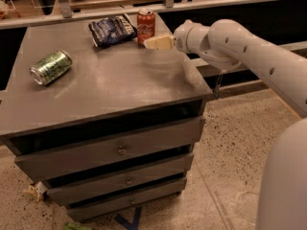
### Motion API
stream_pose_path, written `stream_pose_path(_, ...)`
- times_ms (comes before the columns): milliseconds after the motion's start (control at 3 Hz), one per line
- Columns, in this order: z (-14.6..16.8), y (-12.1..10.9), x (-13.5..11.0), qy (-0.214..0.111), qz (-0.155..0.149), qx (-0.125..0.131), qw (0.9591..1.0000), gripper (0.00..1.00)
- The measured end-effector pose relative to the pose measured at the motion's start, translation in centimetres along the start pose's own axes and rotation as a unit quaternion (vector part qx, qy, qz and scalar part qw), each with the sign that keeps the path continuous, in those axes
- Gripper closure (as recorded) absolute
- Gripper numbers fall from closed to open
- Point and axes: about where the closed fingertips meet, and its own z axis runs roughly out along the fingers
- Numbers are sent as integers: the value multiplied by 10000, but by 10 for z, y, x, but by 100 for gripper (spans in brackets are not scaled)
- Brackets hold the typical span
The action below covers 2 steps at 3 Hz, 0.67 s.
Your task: Move coke can near blue chip bag
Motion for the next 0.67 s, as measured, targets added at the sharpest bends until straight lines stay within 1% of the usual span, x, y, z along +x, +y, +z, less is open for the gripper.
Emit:
stream_pose_path(333,-31,-19,12,245,-97,424,9988,0)
stream_pose_path(667,-32,-18,17,294,-95,435,9986,0)
